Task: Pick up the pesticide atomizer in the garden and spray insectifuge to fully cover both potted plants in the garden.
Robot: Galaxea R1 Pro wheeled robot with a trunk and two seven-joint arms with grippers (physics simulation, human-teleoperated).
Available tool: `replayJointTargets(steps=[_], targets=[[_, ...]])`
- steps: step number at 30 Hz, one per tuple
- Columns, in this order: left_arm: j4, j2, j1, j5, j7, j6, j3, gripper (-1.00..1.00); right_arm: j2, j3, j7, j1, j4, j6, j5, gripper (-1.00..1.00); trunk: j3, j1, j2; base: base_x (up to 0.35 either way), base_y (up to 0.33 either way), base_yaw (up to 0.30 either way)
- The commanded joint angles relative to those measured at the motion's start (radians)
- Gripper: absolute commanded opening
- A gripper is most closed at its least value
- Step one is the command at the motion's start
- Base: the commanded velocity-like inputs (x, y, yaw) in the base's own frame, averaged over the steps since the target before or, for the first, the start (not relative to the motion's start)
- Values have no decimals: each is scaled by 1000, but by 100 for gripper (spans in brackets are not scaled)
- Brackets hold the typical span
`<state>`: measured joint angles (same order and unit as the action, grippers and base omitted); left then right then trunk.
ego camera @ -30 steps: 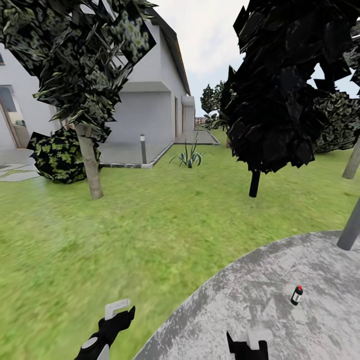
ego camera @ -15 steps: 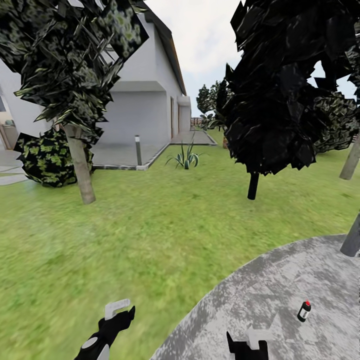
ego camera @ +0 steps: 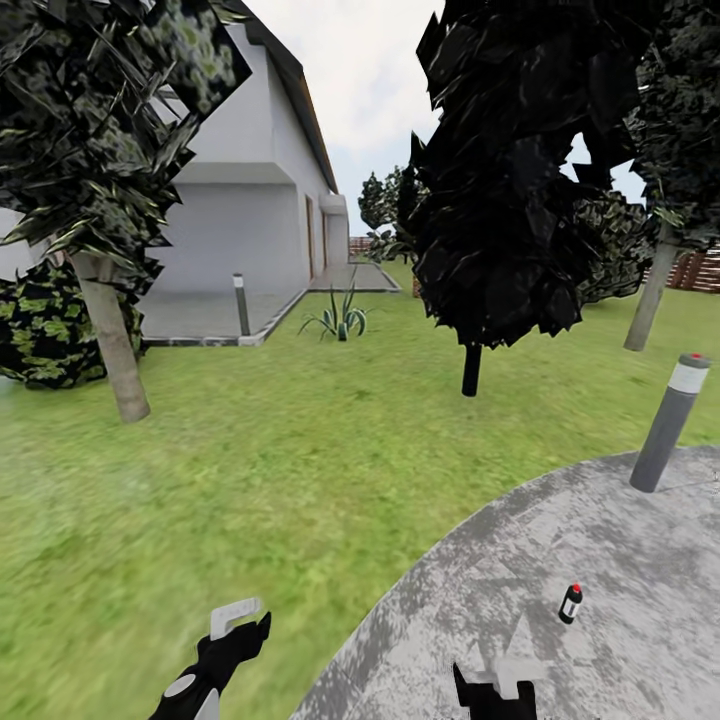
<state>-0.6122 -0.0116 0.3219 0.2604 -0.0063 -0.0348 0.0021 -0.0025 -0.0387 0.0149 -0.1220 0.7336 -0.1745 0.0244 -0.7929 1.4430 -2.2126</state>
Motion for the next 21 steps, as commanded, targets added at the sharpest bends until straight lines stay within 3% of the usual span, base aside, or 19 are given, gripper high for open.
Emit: replayJointTargets(steps=[1, 14, 21], targets=[[0, -1, 0, 8, -1, -2, 0, 100, 0, -1, 2, -1, -1, -3, 2, 100, 0, 0, 0, 1, 0, -240], [0, -3, 0, 8, -3, -2, -1, 100, 1, -3, 5, 1, -1, -3, 3, 100, 6, 0, 0, 0, 0, -227], [0, -4, 0, 9, -3, -1, -1, 100, 1, -3, 5, 2, -2, -3, 3, 100, 8, 0, 0, 33, 0, -90]])
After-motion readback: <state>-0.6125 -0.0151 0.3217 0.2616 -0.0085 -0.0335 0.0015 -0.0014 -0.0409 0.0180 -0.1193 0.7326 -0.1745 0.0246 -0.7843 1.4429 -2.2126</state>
